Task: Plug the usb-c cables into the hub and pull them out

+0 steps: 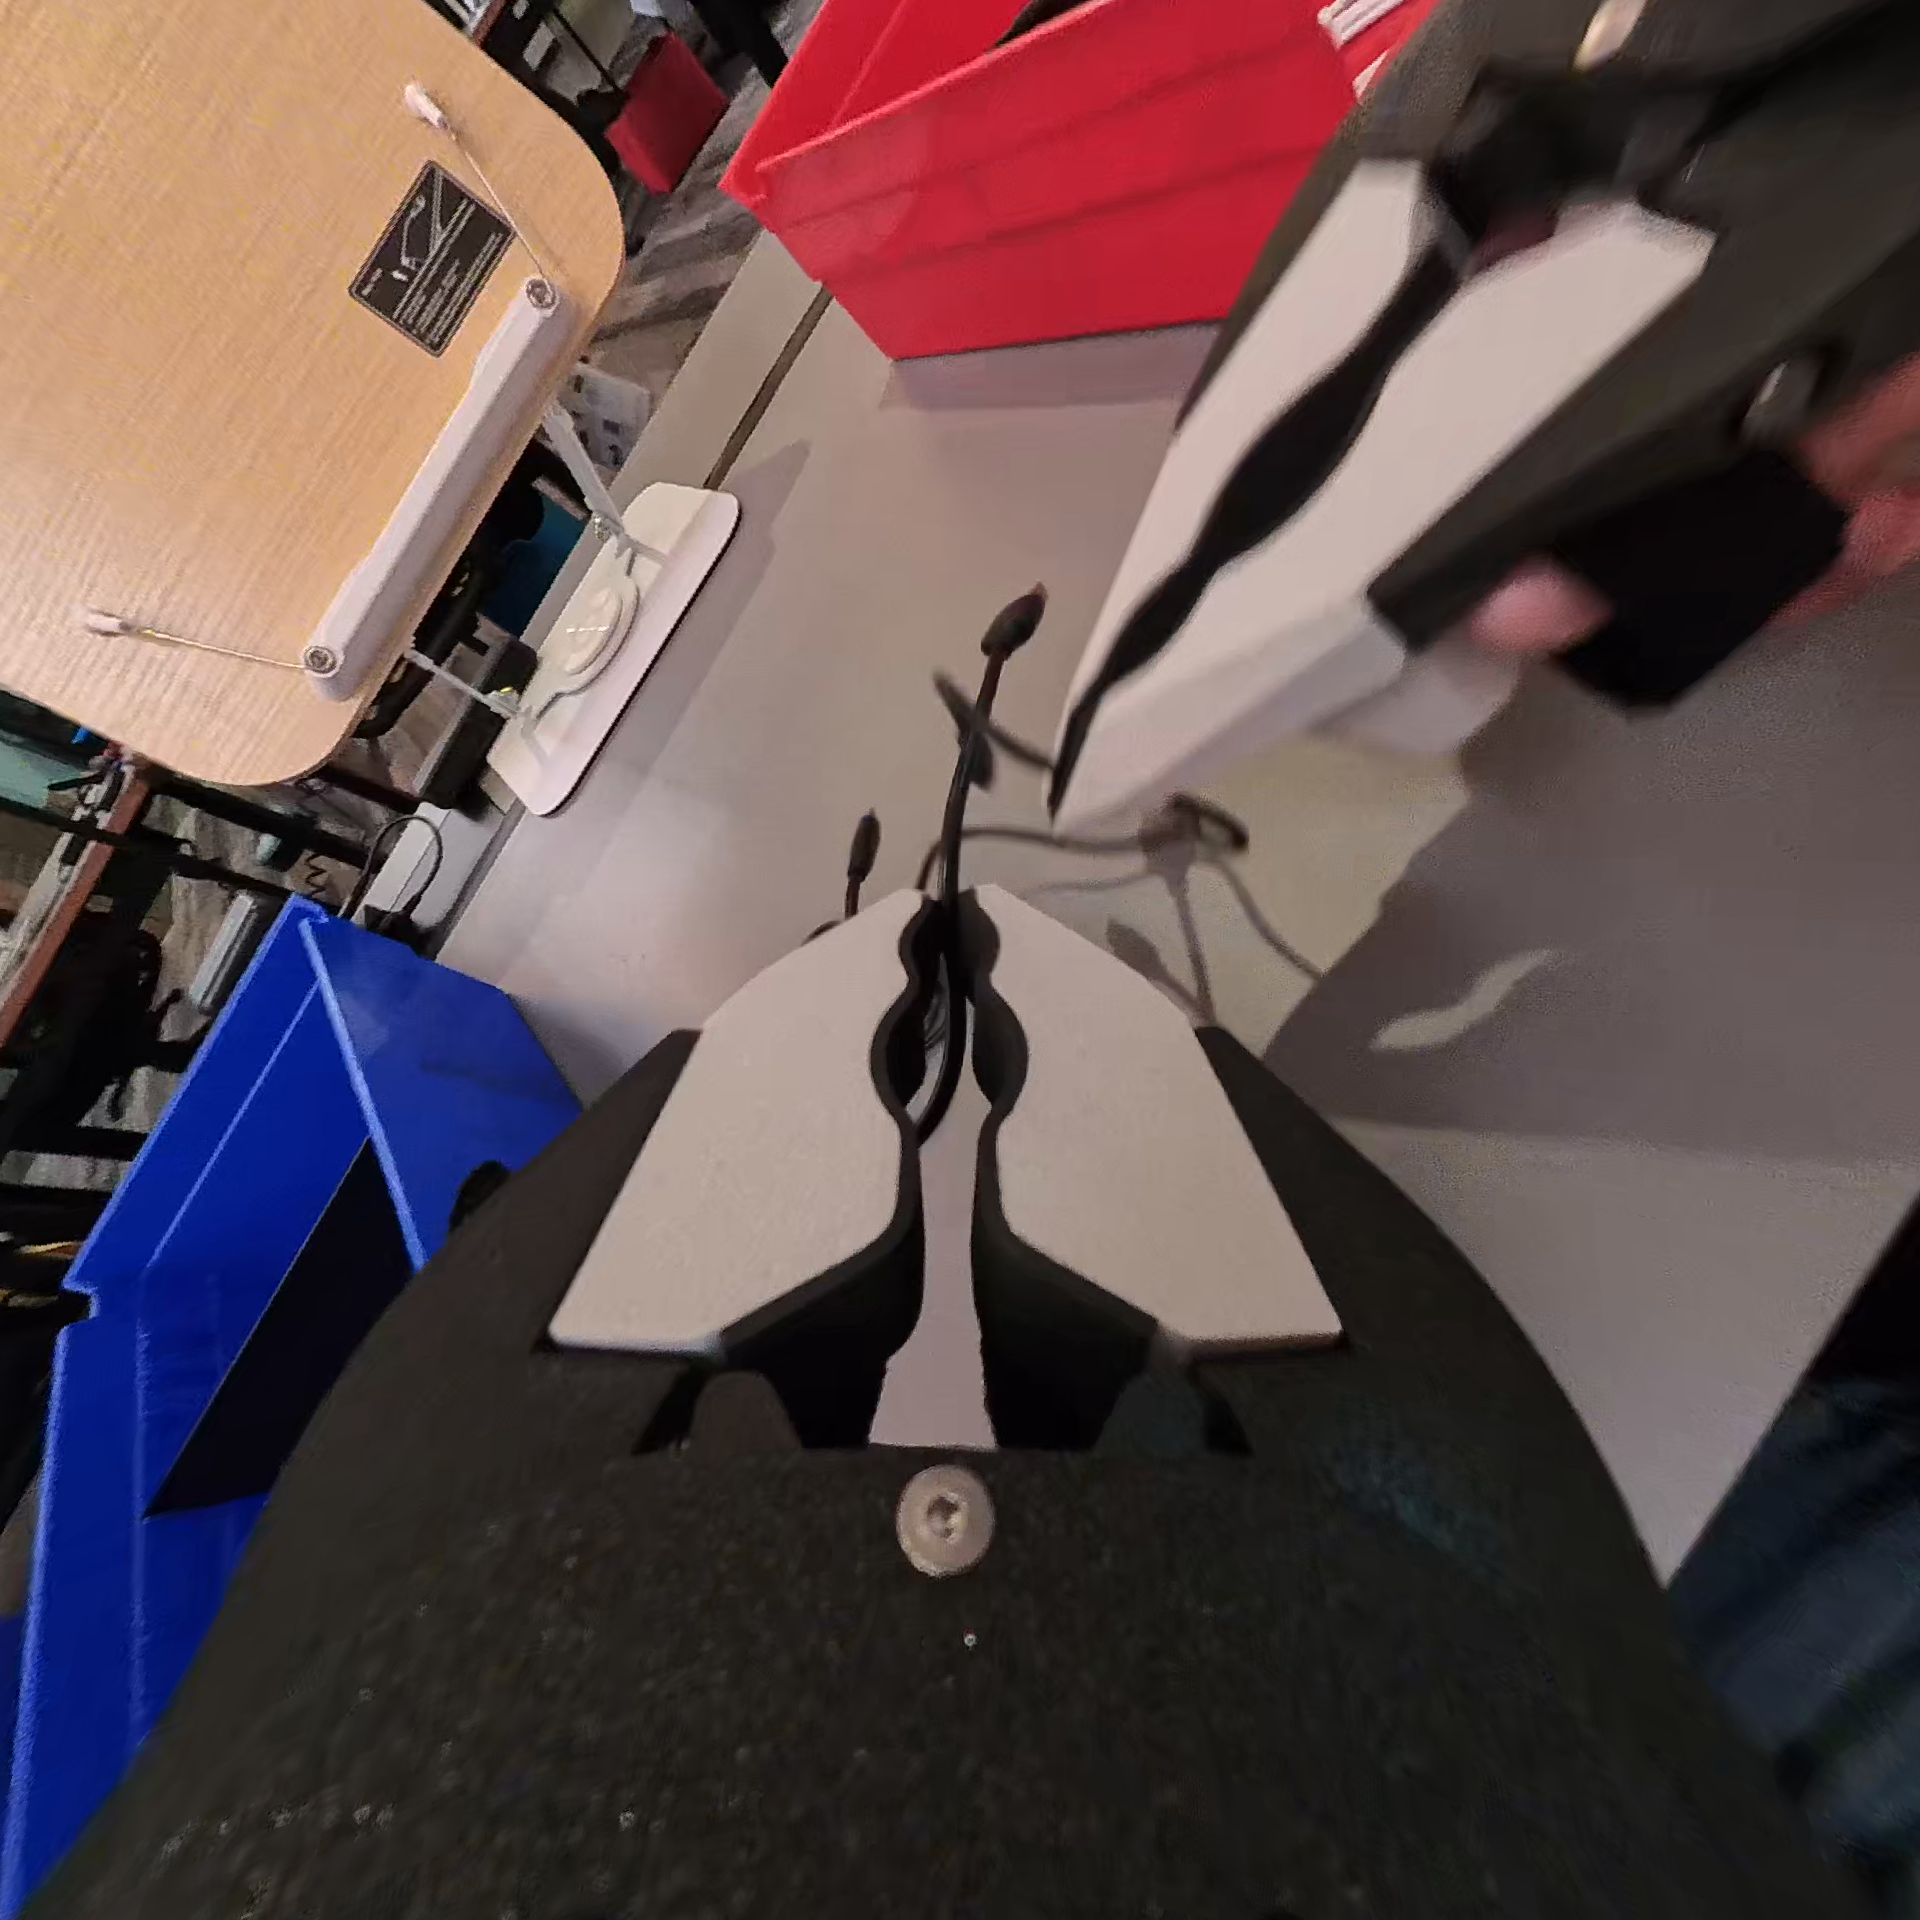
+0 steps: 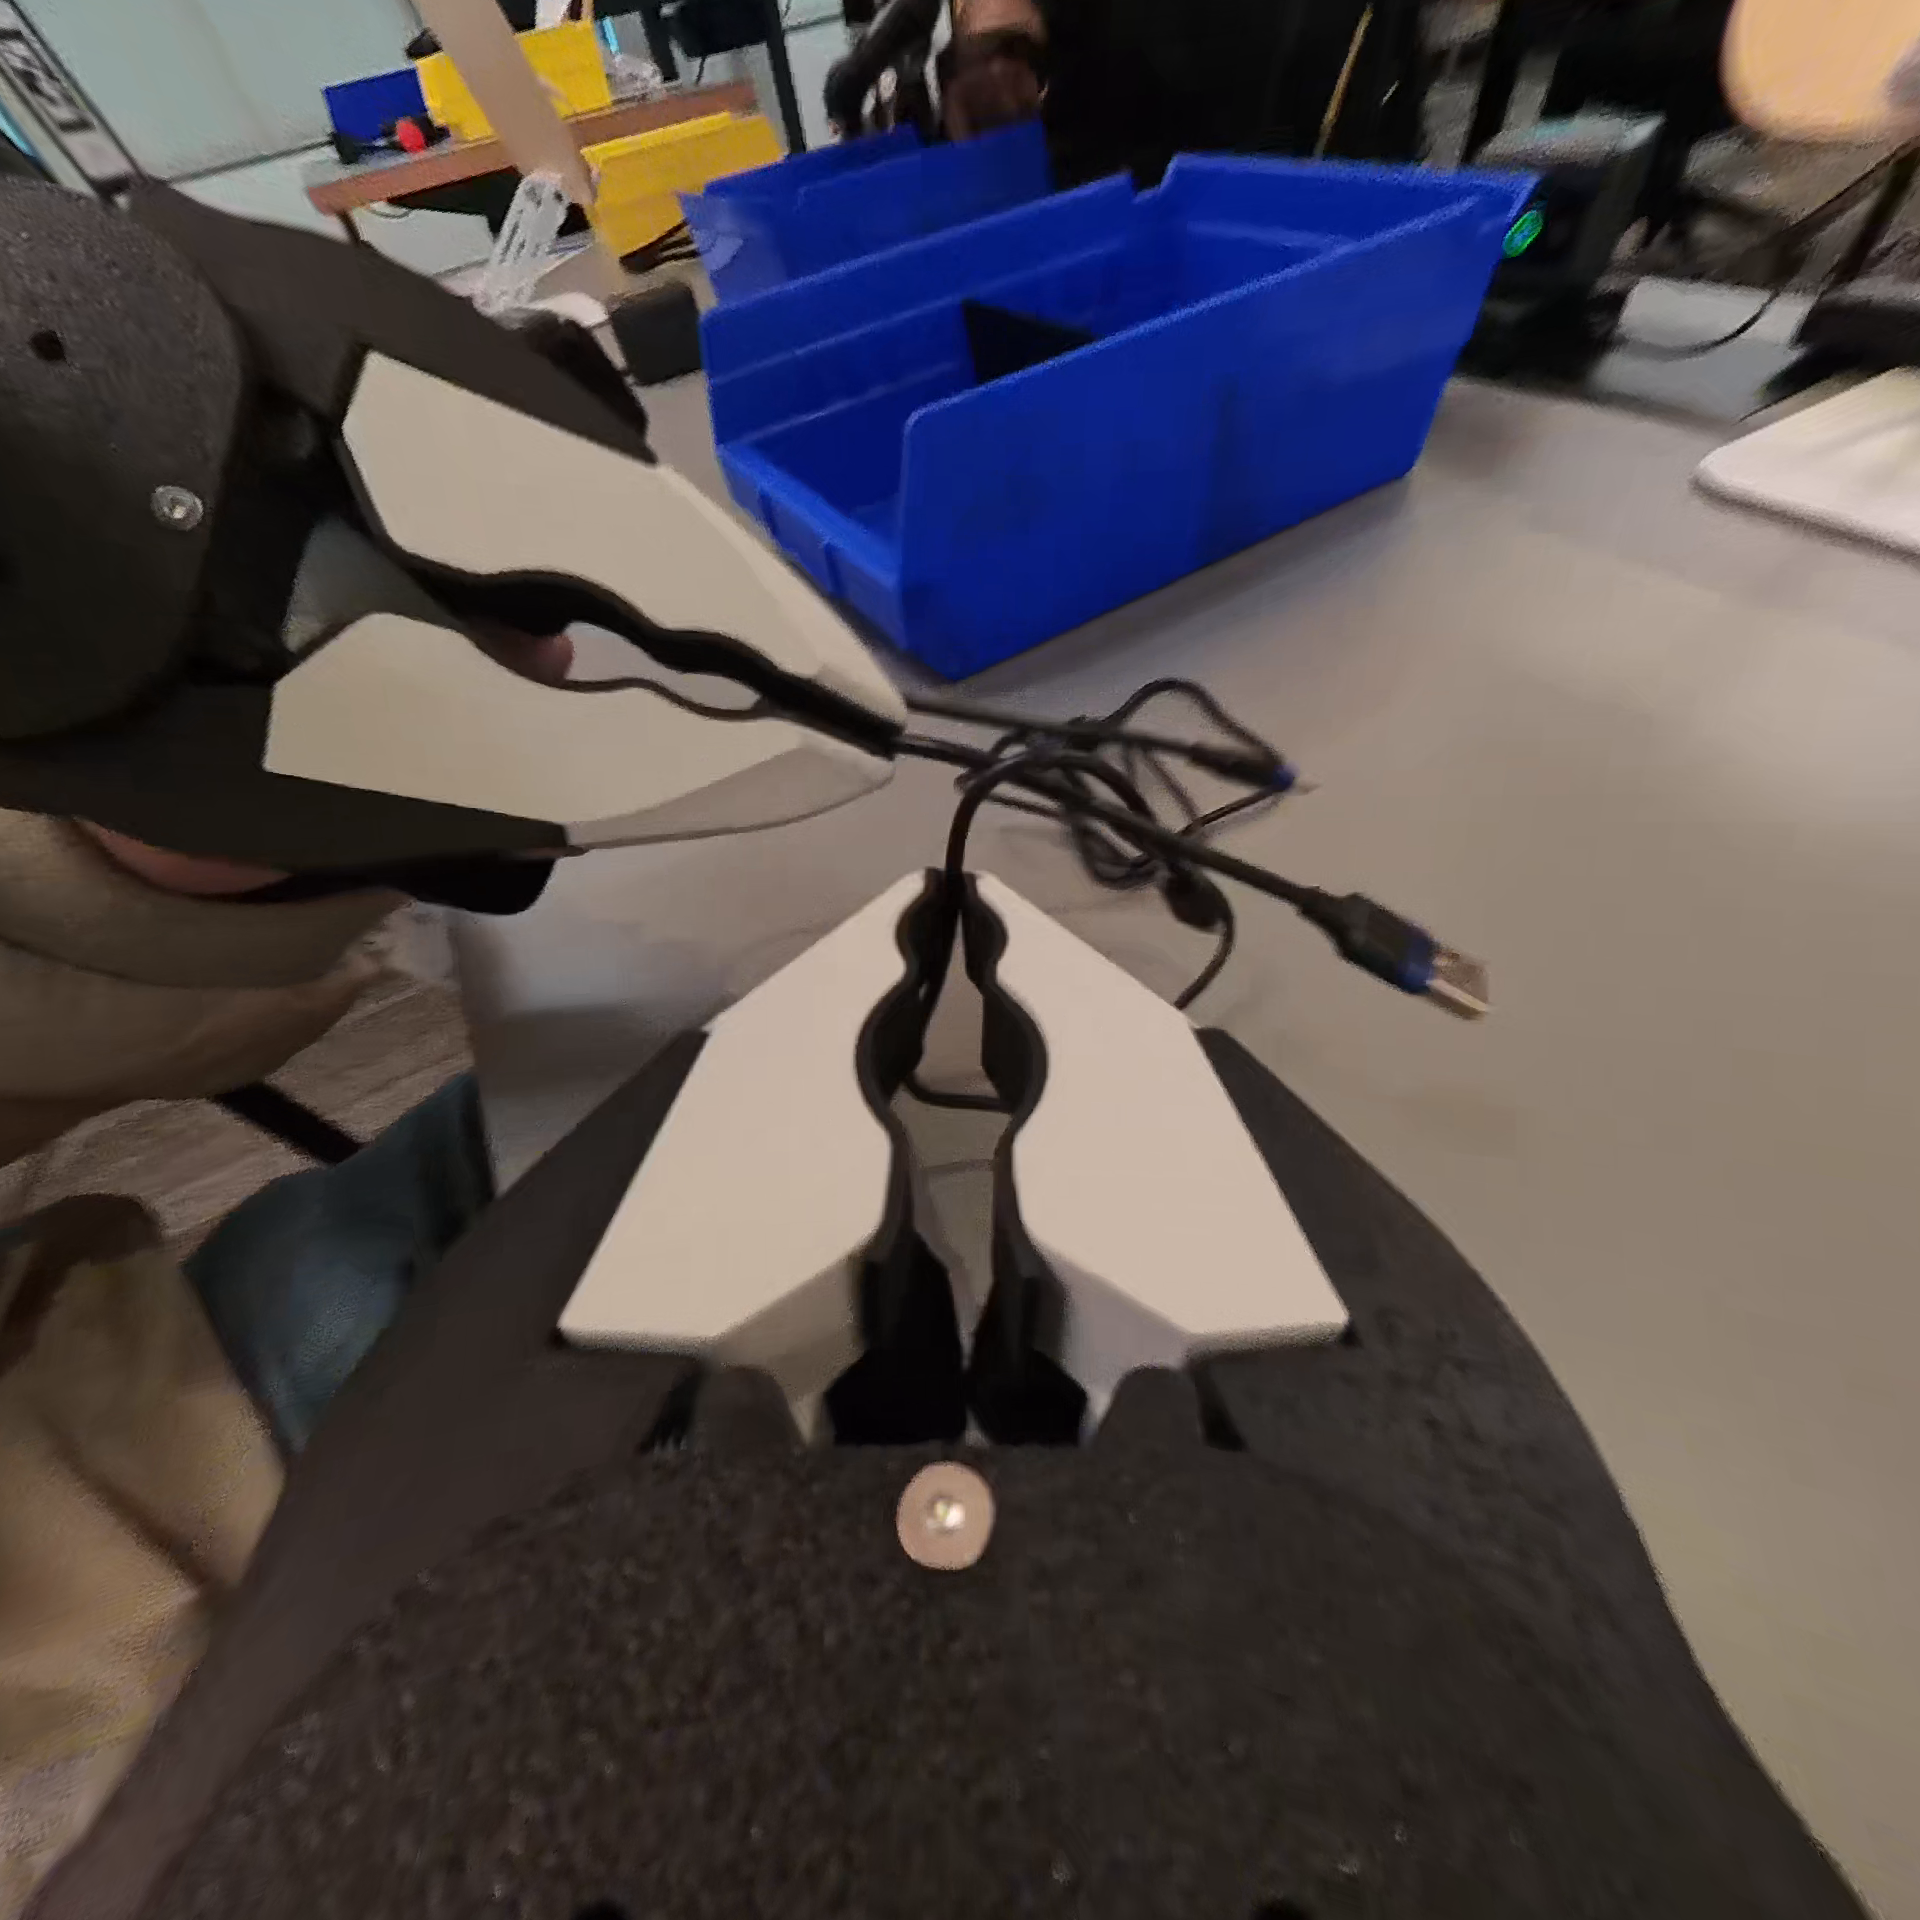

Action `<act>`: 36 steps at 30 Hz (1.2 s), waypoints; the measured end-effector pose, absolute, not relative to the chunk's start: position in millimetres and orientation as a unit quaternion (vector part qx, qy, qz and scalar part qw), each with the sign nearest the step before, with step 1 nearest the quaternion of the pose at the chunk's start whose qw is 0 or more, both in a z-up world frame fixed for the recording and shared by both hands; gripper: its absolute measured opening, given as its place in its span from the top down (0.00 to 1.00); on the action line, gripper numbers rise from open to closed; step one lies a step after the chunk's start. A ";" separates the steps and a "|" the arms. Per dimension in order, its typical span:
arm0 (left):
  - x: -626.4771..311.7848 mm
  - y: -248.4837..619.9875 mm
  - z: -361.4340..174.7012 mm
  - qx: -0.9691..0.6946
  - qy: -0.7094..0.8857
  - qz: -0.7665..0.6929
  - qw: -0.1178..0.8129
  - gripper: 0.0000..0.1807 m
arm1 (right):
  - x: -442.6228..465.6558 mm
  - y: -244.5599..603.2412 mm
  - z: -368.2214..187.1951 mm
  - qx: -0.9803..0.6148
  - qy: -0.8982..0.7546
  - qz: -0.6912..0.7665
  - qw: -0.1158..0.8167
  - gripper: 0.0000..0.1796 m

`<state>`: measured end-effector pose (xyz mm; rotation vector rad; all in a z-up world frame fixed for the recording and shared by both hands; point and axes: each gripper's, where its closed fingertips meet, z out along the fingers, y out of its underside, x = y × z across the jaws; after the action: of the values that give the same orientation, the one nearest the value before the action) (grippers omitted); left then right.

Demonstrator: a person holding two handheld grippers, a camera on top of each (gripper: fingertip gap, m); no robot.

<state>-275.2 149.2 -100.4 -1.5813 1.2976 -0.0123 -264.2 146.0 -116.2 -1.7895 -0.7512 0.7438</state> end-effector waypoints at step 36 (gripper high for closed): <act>-245.9 118.1 -72.2 -0.555 0.542 -0.045 0.630 0.82 | -193.7 148.8 -12.2 -0.658 -0.241 0.470 0.537 0.99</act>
<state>-245.9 118.1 -72.2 -1.2703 1.2411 -0.1022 -193.7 148.8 -12.2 -1.5656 -0.5730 1.1185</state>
